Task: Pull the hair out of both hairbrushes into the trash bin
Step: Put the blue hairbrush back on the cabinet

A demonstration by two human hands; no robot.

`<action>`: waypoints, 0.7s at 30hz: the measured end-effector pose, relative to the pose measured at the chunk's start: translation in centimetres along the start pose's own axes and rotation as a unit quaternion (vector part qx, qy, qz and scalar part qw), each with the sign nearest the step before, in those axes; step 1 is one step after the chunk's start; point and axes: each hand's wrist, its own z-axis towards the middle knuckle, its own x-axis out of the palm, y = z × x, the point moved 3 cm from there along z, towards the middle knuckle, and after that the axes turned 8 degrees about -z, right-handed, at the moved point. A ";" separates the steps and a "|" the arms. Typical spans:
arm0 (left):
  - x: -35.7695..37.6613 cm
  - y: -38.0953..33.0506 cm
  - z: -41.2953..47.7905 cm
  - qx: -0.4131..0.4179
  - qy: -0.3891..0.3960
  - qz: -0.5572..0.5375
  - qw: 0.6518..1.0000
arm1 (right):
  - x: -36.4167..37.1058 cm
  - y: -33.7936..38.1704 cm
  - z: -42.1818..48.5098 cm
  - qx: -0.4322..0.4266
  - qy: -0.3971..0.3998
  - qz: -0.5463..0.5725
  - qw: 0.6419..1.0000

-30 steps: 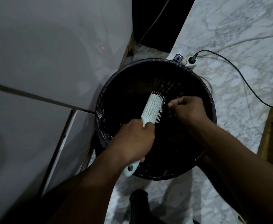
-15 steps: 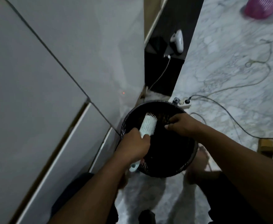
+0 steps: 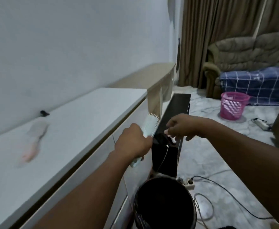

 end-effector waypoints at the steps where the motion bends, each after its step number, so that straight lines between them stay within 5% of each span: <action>1: -1.5 -1.2 -0.6 0.014 -0.017 0.011 1.000 | -1.2 1.2 -1.0 -0.012 -0.014 -0.003 1.000; 12: -14.9 -5.0 -5.1 0.036 -0.185 0.115 0.975 | -7.2 12.7 -6.0 -0.115 -0.058 -0.043 0.991; 21: -26.3 3.0 -8.8 -0.085 -0.293 0.141 0.942 | -2.3 25.7 -6.1 -0.211 -0.008 -0.056 0.976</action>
